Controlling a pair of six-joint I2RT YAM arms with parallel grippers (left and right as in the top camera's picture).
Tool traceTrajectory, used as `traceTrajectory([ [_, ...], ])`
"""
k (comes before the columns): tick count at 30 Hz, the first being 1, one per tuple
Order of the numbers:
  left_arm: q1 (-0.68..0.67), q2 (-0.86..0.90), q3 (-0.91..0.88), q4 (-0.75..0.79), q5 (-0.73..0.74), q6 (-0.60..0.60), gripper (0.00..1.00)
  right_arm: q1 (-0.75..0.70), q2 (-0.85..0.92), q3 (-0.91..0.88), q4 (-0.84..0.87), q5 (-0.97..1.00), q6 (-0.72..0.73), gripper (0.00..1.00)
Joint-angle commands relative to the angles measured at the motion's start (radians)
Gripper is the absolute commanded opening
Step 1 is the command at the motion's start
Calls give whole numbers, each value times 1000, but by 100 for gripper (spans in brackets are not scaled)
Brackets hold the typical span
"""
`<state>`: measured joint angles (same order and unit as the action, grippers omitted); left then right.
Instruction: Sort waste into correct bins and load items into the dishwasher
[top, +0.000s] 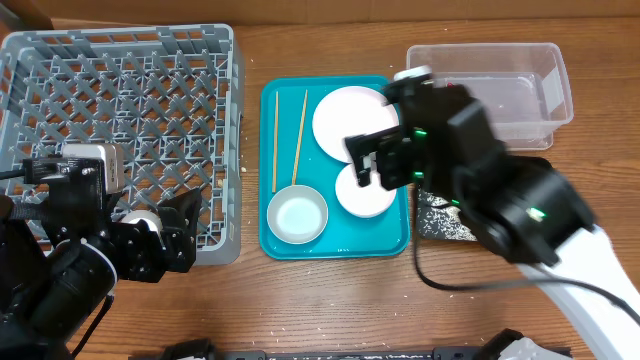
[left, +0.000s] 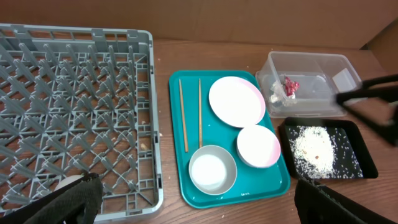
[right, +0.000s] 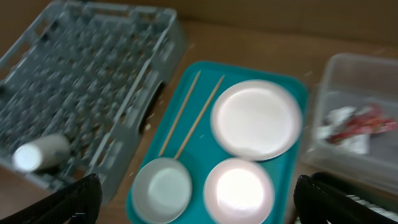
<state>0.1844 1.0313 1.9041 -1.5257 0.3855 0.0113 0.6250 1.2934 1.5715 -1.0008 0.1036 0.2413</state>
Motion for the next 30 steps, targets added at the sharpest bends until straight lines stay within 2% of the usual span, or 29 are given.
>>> traceTrajectory([
  [1, -5, -4, -2, 4, -1, 23, 100, -66, -56, 7, 0, 175, -29, 100],
  [9, -5, -4, -2, 4, -1, 23, 100, -327, -266, 4, -35, 196, -34, 100],
  [13, -5, -4, -2, 4, -1, 23, 100, -452, -369, -50, 1, 195, -56, 100],
  [17, -5, -4, -2, 4, -1, 23, 100, -543, -541, -249, 191, 195, -75, 100],
  [23, -5, -4, -2, 4, -1, 23, 100, -587, -850, -716, 537, 191, -85, 100],
  [30, -5, -4, -2, 4, -1, 23, 100, -632, -1133, -1101, 585, 190, -84, 100],
])
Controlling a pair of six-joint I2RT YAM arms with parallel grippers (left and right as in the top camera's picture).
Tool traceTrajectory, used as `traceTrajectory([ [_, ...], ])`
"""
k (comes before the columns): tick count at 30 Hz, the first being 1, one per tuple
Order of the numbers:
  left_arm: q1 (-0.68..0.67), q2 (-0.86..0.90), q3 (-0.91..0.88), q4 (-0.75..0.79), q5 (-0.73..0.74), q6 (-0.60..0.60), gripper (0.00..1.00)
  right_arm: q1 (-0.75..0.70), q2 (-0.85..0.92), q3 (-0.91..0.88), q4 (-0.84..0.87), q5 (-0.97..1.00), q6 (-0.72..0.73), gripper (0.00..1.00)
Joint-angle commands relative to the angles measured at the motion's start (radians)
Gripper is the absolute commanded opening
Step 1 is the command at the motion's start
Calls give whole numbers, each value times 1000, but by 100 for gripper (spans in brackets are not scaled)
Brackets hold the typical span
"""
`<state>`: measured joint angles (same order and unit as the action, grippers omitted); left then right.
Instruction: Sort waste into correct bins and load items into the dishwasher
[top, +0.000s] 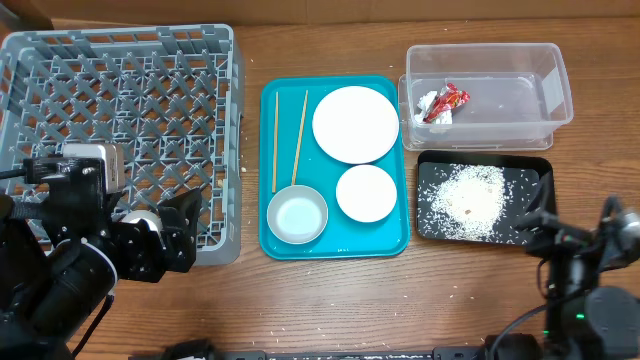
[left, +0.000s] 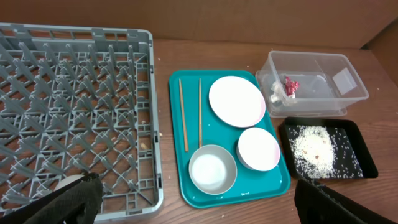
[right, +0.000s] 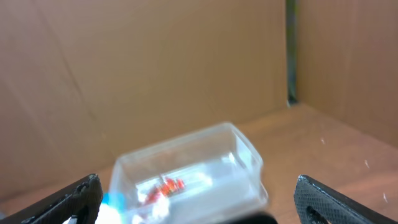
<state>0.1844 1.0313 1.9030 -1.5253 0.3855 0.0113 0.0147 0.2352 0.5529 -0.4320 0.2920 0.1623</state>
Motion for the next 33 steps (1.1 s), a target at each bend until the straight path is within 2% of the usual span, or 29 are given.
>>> traceTrajectory([
  [1, -5, -4, 0, 4, -1, 23, 100, -27, -97, -115, 16, -4, -5, 100],
  [9, -5, -4, 0, 4, -1, 23, 100, -55, -224, -357, 52, -9, -2, 100],
  [16, -5, -4, 0, 4, -1, 23, 100, -55, -233, -494, 244, -9, -2, 100],
  [21, -5, -4, 0, 4, -1, 23, 100, -55, -233, -547, 383, -8, -3, 100],
  [33, -5, -4, 0, 4, -1, 23, 100, -54, -232, -545, 377, -16, -3, 100],
])
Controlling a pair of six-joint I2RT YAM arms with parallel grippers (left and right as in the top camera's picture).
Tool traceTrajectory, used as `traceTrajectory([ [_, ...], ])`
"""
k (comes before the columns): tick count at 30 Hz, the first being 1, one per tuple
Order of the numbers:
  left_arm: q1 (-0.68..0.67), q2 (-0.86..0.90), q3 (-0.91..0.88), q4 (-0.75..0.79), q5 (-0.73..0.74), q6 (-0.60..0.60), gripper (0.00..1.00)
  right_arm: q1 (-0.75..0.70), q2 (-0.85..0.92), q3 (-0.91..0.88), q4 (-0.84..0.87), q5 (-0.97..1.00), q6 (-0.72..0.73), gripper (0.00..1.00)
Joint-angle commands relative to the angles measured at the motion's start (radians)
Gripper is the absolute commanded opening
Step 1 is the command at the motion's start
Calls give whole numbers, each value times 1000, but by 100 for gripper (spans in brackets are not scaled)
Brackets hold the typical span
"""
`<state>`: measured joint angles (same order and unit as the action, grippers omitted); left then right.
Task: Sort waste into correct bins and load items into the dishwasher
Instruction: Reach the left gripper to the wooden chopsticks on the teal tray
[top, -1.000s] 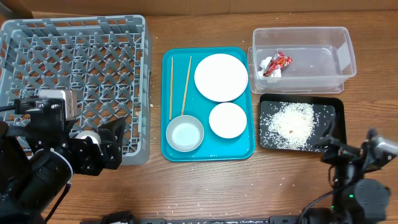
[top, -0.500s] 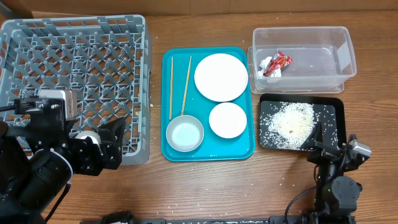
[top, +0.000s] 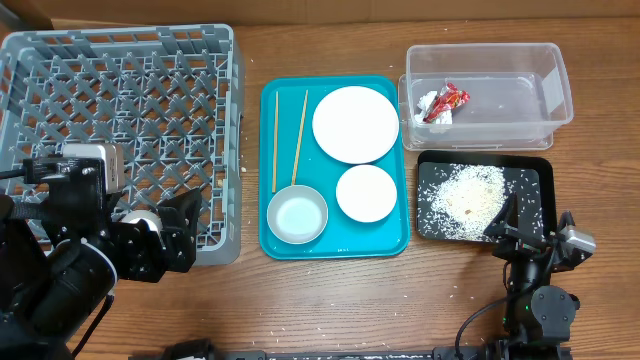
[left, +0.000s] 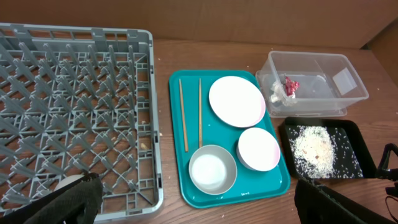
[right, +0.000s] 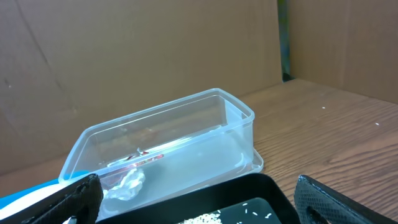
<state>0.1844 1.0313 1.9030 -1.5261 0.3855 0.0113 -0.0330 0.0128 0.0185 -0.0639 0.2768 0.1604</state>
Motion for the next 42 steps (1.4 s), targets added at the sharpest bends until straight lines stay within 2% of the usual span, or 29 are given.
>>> traceTrajectory([
  [1, -5, -4, 0, 5, -1, 23, 100, -6, -10, -11, 10, -1, -1, 100],
  [10, -5, -4, 0, 4, 6, 11, 100, -6, -10, -11, 9, -1, -1, 100],
  [12, -5, -4, 0, 8, 62, -63, 100, -6, -10, -11, 9, -1, -1, 100],
  [16, -6, 14, -13, 127, 176, -187, 100, -6, -10, -11, 9, -1, -1, 100],
  [18, -26, 48, -20, 135, 188, -197, 100, -6, -10, -11, 9, -1, -1, 100],
  [23, -166, 206, -23, 19, -31, -262, 100, -6, -10, -11, 9, -1, -1, 100],
  [26, -227, 311, -23, 9, -44, -270, 100, -6, -10, -11, 9, -1, -1, 100],
  [31, -272, 500, -23, 69, -25, -282, 98, -6, -10, -11, 9, -1, -1, 100],
  [34, -356, 660, -23, 121, -212, -298, 92, -6, -10, -11, 9, -1, -1, 100],
  [36, -411, 744, -23, 151, -364, -351, 85, -6, -10, -11, 9, -1, -1, 100],
  [37, -430, 782, -23, 169, -418, -362, 85, -6, -10, -11, 9, -1, -1, 100],
  [40, -472, 901, -23, 242, -491, -392, 86, -6, -10, -11, 9, -1, -1, 100],
  [42, -480, 975, -23, 298, -490, -393, 80, -6, -10, -11, 9, -1, -1, 100],
])
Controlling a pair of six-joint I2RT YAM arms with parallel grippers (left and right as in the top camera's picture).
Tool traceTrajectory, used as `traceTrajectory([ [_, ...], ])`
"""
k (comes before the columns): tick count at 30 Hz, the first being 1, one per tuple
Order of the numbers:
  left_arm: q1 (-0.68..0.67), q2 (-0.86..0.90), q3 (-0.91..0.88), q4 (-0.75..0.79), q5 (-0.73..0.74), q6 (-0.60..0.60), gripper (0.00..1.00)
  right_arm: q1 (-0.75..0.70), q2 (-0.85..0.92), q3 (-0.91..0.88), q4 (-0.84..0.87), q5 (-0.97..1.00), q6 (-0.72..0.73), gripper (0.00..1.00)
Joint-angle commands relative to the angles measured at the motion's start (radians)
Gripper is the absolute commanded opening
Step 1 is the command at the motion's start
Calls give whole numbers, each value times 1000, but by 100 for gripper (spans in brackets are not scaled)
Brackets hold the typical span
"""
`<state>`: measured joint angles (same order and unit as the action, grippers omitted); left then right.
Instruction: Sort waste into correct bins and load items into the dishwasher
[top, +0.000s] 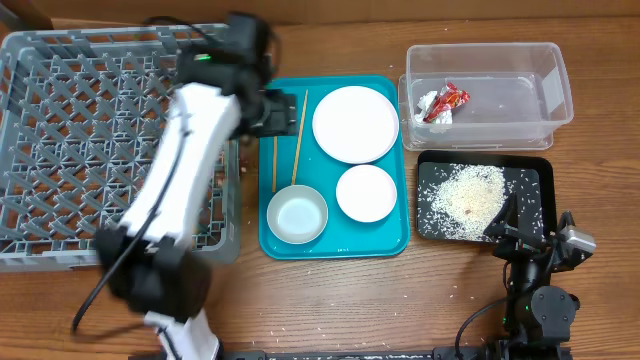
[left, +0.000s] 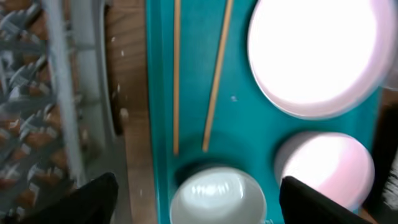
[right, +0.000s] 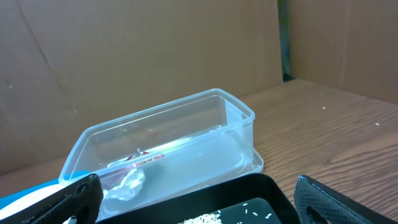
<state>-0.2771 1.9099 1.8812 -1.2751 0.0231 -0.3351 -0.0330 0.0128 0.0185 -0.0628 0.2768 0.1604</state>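
Note:
A teal tray (top: 335, 240) holds two wooden chopsticks (top: 275, 140), a large white plate (top: 355, 123), a small white plate (top: 366, 192) and a pale bowl (top: 297, 216). My left gripper (top: 278, 112) hangs open over the tray's far left corner, above the chopsticks. In the left wrist view its fingers (left: 93, 199) straddle the bowl (left: 217, 198), with the chopsticks (left: 217, 74) ahead and nothing held. My right gripper (right: 208, 205) rests open at the table's front right, facing the clear bin (right: 168, 146).
The grey dish rack (top: 100, 120) fills the left side, and my left arm crosses it. The clear bin (top: 500, 85) at the back right holds crumpled wrappers (top: 443, 103). In front of it lies a black tray with rice (top: 470, 200).
My left arm has left its place at the table's front left and now reaches across the rack, its open gripper over the tray's chopsticks. The right arm has not moved.
My right gripper was open above the plates on the tray while the left arm sat at the front left. Then the right arm was at the front right, settling by the black tray. Now the left gripper is over the tray; all dishes lie as before.

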Motion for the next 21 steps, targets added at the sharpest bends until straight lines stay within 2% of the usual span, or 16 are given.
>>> traceTrajectory([
  [1, -18, 126, -2, 67, -129, -47, 76, -6, -10, -11, 8, -1, -1, 100],
  [3, -6, 193, -2, 117, -122, -50, 72, -6, -10, -11, 8, -1, -1, 100],
  [5, 4, 248, -2, 147, -108, -51, 63, -6, -10, -11, 8, -1, -1, 100],
  [12, 8, 391, -2, 203, -101, -90, 55, -6, -10, -11, 8, -1, -1, 100],
  [15, 6, 436, -2, 209, -92, -88, 47, -6, -10, -11, 8, -1, -1, 100],
  [17, 6, 462, -2, 207, -92, -88, 34, -6, -10, -11, 8, -1, -1, 100],
  [20, 7, 475, -2, 194, -89, -84, 4, -6, -10, -11, 8, -1, -1, 100],
  [21, 10, 472, 1, 188, -88, -84, 4, -6, -10, -11, 8, -1, -1, 100],
])
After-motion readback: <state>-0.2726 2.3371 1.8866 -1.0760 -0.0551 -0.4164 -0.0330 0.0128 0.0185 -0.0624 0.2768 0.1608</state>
